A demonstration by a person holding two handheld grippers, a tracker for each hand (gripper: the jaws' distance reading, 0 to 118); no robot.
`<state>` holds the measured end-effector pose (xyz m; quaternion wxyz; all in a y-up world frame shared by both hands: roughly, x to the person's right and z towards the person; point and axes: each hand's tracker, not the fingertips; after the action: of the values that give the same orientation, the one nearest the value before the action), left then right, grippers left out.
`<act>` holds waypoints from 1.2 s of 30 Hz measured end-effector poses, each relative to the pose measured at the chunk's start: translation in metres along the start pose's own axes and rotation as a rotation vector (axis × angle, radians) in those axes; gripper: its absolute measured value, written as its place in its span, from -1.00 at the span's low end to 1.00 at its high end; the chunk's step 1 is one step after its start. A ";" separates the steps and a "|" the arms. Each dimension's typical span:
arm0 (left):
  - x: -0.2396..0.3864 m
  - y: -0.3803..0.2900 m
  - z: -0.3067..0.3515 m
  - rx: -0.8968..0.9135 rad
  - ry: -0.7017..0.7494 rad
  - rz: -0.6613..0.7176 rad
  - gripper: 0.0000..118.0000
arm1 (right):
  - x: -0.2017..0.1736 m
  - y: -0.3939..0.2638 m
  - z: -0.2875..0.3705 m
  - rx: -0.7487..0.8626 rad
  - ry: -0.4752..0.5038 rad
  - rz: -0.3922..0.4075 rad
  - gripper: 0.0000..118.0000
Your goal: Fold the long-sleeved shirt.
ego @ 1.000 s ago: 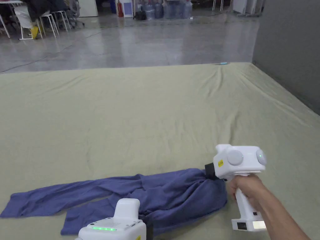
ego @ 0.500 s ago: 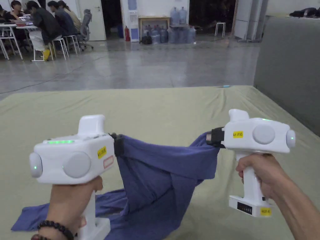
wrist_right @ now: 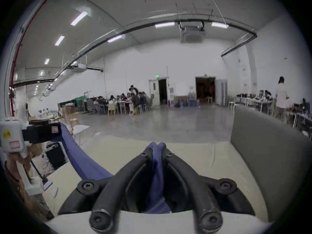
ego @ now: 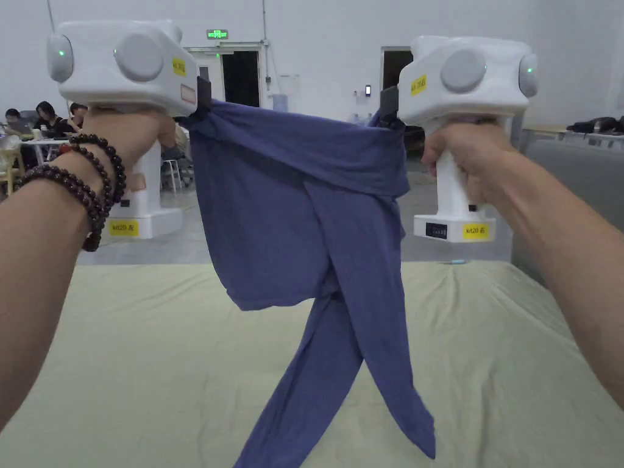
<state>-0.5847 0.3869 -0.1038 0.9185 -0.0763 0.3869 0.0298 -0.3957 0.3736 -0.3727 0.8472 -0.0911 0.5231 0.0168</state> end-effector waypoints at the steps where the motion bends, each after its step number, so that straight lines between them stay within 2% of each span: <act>1: 0.002 0.006 0.001 0.013 -0.003 0.008 -1.00 | -0.001 0.010 -0.001 0.009 -0.033 0.026 -0.91; 5: 0.008 0.007 -0.005 0.029 -0.040 0.032 -1.00 | 0.005 0.017 -0.008 0.000 -0.062 0.053 -0.91; 7: 0.011 -0.008 -0.011 0.016 -0.043 0.029 -1.00 | 0.013 0.002 -0.012 -0.006 -0.070 0.027 -0.91; 10: 0.013 -0.049 -0.027 -0.051 -0.080 0.036 -1.00 | 0.028 -0.045 -0.019 -0.073 -0.072 -0.041 -0.91; 17: 0.027 -0.206 -0.069 -0.281 -0.088 0.031 -1.00 | 0.060 -0.214 -0.067 -0.296 -0.101 -0.114 -0.91; 20: 0.025 -0.252 -0.064 -0.311 -0.123 0.081 -1.00 | 0.067 -0.257 -0.059 -0.337 -0.096 -0.137 -0.91; 22: 0.019 -0.271 -0.053 -0.304 -0.132 0.109 -1.00 | 0.070 -0.278 -0.037 -0.295 -0.087 -0.217 -0.91; 25: 0.020 -0.311 -0.009 -0.307 -0.163 0.059 -1.00 | 0.068 -0.314 0.007 -0.299 -0.105 -0.268 -0.91; 28: 0.024 -0.367 0.047 -0.401 -0.189 -0.018 -1.00 | 0.055 -0.368 0.063 -0.342 -0.119 -0.263 -0.91; 31: 0.030 -0.427 0.107 -0.530 -0.232 -0.034 -1.00 | 0.047 -0.429 0.115 -0.465 -0.128 -0.216 -0.91; 34: 0.036 -0.485 0.148 -0.678 -0.260 -0.037 -1.00 | 0.039 -0.489 0.155 -0.590 -0.165 -0.230 -0.91; 36: 0.037 -0.515 0.161 -0.755 -0.272 -0.037 -1.00 | 0.036 -0.521 0.166 -0.659 -0.155 -0.238 -0.91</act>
<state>-0.3861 -0.0949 0.0407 0.8691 -0.4107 0.2220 0.1632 -0.1684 -0.1128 -0.2612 0.8054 -0.4183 0.4095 0.0926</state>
